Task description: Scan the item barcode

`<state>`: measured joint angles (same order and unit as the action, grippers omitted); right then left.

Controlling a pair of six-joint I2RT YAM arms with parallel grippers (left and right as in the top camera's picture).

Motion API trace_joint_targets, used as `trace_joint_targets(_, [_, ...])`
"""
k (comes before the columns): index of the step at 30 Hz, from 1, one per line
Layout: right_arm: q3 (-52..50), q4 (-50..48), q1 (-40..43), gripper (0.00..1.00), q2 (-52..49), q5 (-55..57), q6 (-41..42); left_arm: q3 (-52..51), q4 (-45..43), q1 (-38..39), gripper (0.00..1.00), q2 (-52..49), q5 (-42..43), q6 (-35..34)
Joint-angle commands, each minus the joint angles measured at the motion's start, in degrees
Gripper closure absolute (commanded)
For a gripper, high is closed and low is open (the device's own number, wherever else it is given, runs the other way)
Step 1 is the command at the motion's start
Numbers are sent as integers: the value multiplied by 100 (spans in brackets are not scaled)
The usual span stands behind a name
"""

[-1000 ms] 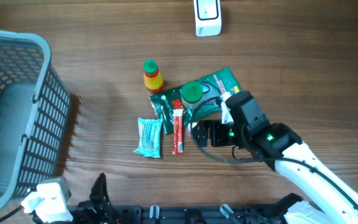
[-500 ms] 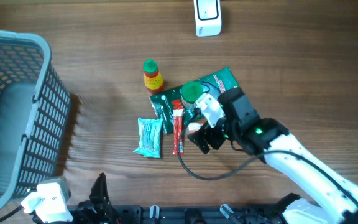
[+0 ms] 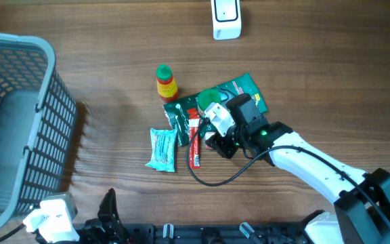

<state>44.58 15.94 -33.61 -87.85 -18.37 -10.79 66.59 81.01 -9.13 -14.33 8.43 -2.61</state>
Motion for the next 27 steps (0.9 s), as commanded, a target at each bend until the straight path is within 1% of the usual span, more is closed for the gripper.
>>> trace_joint_targets(1, [-7, -52, -35, 67, -55, 354, 433, -37, -13, -37, 0, 24, 48, 7])
trace_joint_targets(2, [0, -63, -35, 71, -52, 656, 669, -37, -13, -37, 0, 24, 48, 7])
trace_joint_targets(4, [15, -55, -35, 87, -24, 1370, 1211, -37, -13, -37, 0, 24, 48, 7])
trace_joint_targets(6, [37, 26, -26, 96, 72, 1899, 1915, -37, -13, -37, 0, 24, 48, 7])
trace_joint_targets(12, [133, 658, 85, 96, 804, 2973, 4162, -37, -13, -37, 0, 24, 48, 7])
trace_joint_targets(14, [133, 1178, 256, 96, 1292, 3386, 5257, -37, -13, -37, 0, 24, 48, 7])
trace_joint_targets(16, [133, 1624, 466, 96, 1657, 3449, 6096, -37, -13, -37, 0, 24, 48, 7])
trace_joint_targets(19, [133, 1993, 717, 96, 2033, 3445, 6813, -37, -13, -37, 0, 24, 48, 7])
trace_joint_targets(21, [133, 2017, 734, 95, 2122, 3436, 7145, -37, -13, -37, 0, 24, 48, 7])
trace_joint_targets(23, [131, 2149, 732, 96, 2138, 3141, 7877, -37, -13, -37, 0, 24, 48, 7])
trace_joint_targets(25, [131, 2398, 734, 96, 2133, 2568, 8701, -37, -13, -37, 0, 24, 48, 7])
trace_joint_targets(26, [131, 2566, 734, 96, 2133, 2159, 9235, -37, -13, -37, 0, 24, 48, 7])
trace_joint_targets(27, [131, 2750, 745, 96, 2133, 1480, 9912, -37, -13, -37, 0, 24, 48, 7])
